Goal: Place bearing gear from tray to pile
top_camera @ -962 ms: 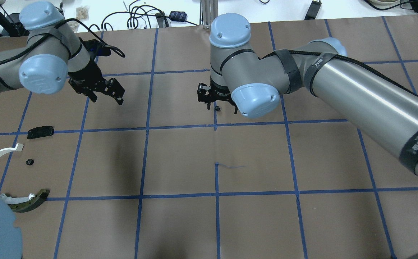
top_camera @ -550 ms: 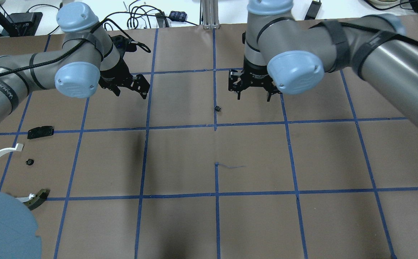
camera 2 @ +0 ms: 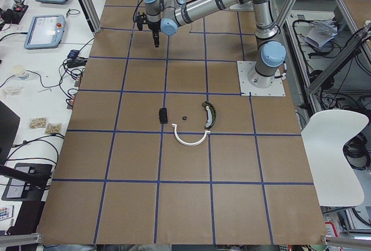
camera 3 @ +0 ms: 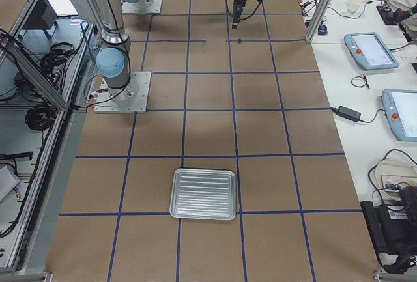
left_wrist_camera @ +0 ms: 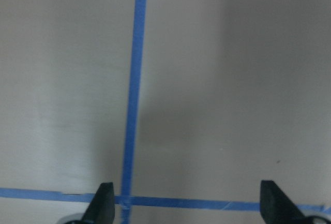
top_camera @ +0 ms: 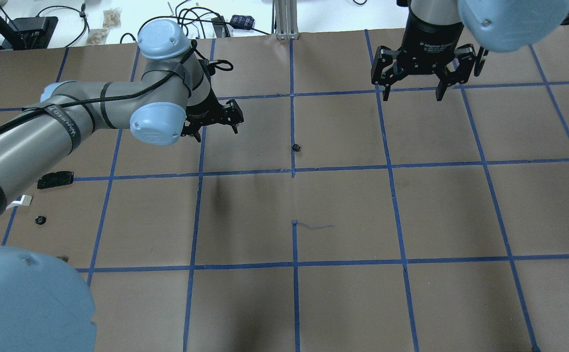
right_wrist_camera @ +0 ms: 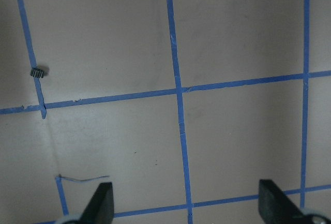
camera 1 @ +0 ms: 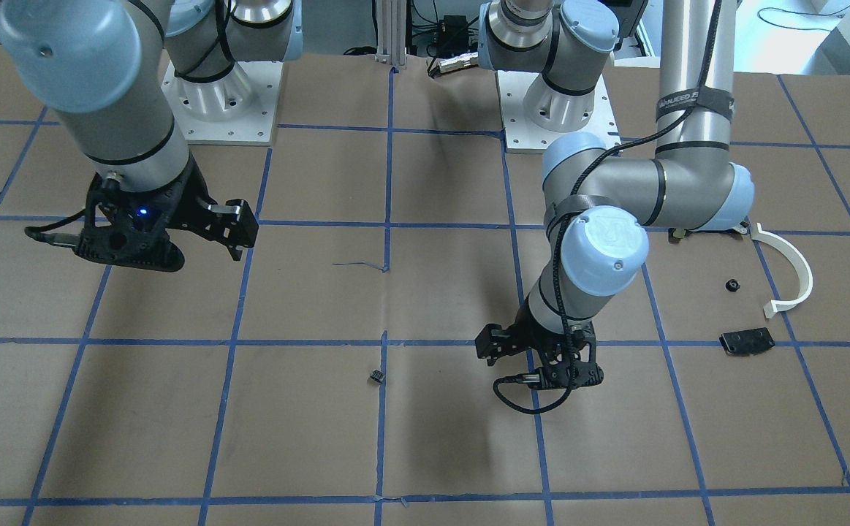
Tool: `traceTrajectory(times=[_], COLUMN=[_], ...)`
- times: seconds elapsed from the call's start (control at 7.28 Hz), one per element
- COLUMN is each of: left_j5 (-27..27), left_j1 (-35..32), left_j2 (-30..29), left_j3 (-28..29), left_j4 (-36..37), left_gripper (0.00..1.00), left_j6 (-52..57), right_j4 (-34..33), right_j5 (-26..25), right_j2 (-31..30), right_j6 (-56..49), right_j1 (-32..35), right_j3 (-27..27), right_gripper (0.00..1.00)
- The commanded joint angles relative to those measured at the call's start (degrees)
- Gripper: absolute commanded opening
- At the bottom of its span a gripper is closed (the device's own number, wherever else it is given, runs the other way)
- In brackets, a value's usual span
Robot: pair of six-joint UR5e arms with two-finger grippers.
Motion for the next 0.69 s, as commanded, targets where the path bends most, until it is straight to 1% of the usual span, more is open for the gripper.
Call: traceTrajectory(times=[0.0, 0.27, 0.41, 0.55], left_j5=[0.00, -0.08, -1.65, -2.02], left_j1=[-4.88, -7.53, -8.84, -9.55], left_j2=[-3.89, -7.06, -7.86, -8.21], left_j3=[3.81, 5.33, 5.51, 6.29], left_j4=[2.27, 1.83, 2.43, 2.44], left_gripper=[1.00, 1.00, 1.00, 1.00], left_j6=[-17.42, -28.15, -32.82, -33.91], right_j4=[-0.91, -1.19, -2.67, -3.64], right_j5=[0.09, 0.17, 0.17, 0.17], right_j2=[-3.73, -3.92, -4.44, -5.84], right_j6=[-0.01, -0.09, -0.09, -0.18], right_j1=[0.12, 0.12, 0.30, 0.30], right_j3=[-0.94, -0.58, 0.38, 2.13], right_gripper=[1.00, 1.00, 1.00, 1.00])
